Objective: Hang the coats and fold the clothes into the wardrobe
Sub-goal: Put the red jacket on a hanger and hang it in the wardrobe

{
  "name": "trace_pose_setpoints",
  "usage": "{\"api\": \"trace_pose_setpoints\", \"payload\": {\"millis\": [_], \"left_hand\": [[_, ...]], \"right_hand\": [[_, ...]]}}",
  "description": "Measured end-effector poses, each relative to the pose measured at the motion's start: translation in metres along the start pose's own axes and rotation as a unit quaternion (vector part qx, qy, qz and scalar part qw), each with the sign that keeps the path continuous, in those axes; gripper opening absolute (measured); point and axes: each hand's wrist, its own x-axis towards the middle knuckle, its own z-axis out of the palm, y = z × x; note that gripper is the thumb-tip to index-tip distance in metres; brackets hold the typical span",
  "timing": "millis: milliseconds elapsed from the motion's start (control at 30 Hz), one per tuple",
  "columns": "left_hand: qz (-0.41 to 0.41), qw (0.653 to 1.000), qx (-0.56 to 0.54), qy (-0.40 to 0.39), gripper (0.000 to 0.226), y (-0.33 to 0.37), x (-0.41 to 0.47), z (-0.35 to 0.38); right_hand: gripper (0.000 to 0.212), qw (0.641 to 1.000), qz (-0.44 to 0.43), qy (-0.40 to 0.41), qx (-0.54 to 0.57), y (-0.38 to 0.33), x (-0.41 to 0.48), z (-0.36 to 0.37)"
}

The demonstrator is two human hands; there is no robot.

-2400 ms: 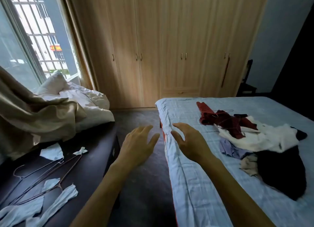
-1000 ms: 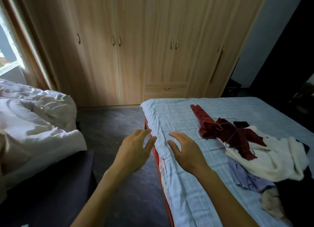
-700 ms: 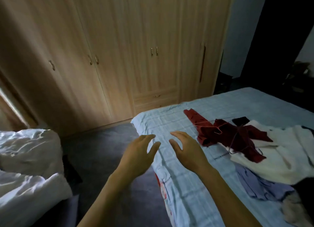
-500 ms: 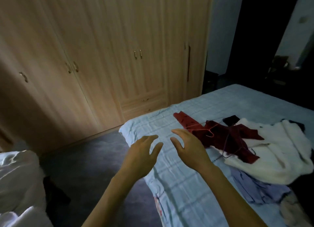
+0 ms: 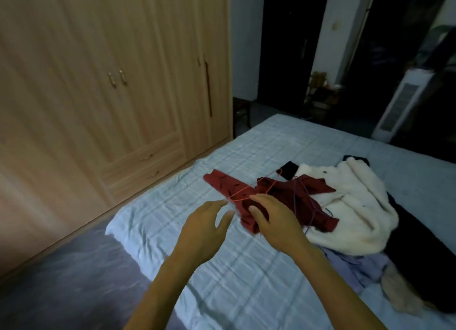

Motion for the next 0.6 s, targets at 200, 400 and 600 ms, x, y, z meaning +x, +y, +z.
{"api": "trace_pose_setpoints", "payload": {"millis": [200,400,600], "left_hand": [[0.072,0.995,-0.031,-0.055,0.051,-0.046,0.087,-0.012],[0.128,0.984,-0.060,-0.107,0.050,-0.057,0.159,0.006],[0.181,0.966,-0.075,-0.167,0.043,-0.035,0.204,0.063]], "right_hand": [[0.036,0.996,0.079,0.044,-0.026,-0.006,0.054,0.024],[0.041,0.985,0.151,0.076,-0.033,0.009,0.084,0.034],[0.044,0.967,0.224,0.093,-0.074,0.057,0.082,0.020]]}}
